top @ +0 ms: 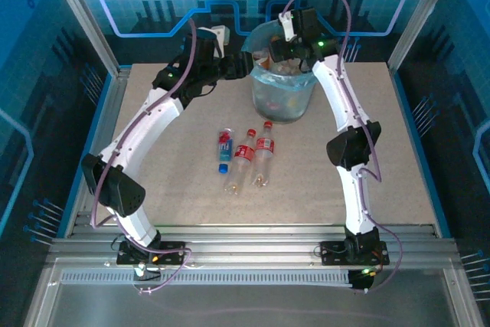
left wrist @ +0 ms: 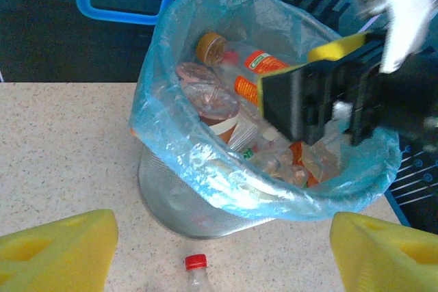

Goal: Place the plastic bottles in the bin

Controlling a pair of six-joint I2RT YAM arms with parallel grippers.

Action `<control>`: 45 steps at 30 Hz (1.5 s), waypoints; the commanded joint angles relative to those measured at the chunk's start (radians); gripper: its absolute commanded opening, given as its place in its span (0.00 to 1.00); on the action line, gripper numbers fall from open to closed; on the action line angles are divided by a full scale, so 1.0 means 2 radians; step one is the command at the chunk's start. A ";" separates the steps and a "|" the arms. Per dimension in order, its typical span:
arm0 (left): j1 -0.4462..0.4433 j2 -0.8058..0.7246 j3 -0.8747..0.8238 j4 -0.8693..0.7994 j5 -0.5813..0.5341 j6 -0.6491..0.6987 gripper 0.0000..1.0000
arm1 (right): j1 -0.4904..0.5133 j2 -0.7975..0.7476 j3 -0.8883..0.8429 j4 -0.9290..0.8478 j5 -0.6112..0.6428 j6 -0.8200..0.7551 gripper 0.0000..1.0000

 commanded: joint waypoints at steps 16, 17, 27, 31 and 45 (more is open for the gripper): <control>0.020 -0.210 -0.224 -0.055 -0.040 -0.010 0.84 | 0.124 -0.261 -0.207 0.025 -0.055 0.039 0.87; 0.020 -0.224 -0.239 -0.059 -0.042 -0.013 0.84 | 0.136 -0.266 -0.225 0.031 -0.056 0.040 0.86; 0.027 -0.415 -0.422 -0.098 -0.089 -0.038 0.85 | 0.239 -0.210 -0.257 -0.004 -0.029 0.071 0.80; 0.027 -0.475 -0.476 -0.122 -0.087 -0.050 0.85 | 0.246 -0.205 -0.312 0.010 -0.021 0.099 0.79; 0.027 -0.525 -0.526 -0.152 -0.061 -0.070 0.85 | 0.201 -0.293 -0.587 0.075 0.008 0.185 0.89</control>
